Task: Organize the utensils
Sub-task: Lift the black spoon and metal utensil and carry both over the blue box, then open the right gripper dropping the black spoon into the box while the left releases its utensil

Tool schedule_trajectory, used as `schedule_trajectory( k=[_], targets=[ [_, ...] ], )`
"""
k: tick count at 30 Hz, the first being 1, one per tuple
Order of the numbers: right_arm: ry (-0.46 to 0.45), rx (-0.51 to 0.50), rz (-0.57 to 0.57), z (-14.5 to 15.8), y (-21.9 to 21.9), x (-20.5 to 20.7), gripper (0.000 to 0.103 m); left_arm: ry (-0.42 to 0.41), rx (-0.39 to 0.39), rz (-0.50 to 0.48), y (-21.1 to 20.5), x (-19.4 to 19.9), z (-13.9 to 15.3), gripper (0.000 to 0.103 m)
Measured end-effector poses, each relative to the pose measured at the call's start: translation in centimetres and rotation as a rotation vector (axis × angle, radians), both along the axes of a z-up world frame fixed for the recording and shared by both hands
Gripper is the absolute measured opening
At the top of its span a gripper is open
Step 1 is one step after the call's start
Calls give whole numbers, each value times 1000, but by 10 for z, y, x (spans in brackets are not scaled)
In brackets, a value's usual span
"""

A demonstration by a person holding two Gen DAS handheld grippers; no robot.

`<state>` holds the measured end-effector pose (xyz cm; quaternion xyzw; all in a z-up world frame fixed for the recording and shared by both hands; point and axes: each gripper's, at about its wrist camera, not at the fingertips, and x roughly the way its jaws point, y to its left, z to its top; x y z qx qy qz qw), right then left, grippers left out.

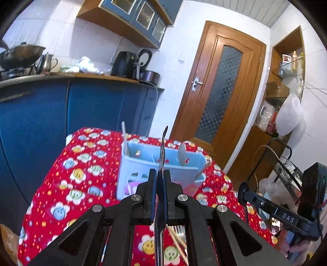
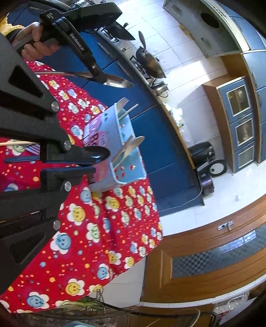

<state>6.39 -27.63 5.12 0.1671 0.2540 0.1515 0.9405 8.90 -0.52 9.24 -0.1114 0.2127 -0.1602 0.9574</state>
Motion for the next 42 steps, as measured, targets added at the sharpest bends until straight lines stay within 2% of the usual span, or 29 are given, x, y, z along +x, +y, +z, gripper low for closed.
schedule_trajectory(
  k=[15,26,36,42],
  targets=[
    [-100,21,-4,23,2,27,3,-187,-50,41,-5,43,33,6],
    [-146,34,-5,33,6,57,3,-335,-113,201,0,92,50,6],
    [-174,58,-20,32,-3,93,3,-417,-103,334,-6,123,39,6],
    [-202,65,-23,29,4,118,3,-454,-41,392,-16,126,23,6]
  ],
)
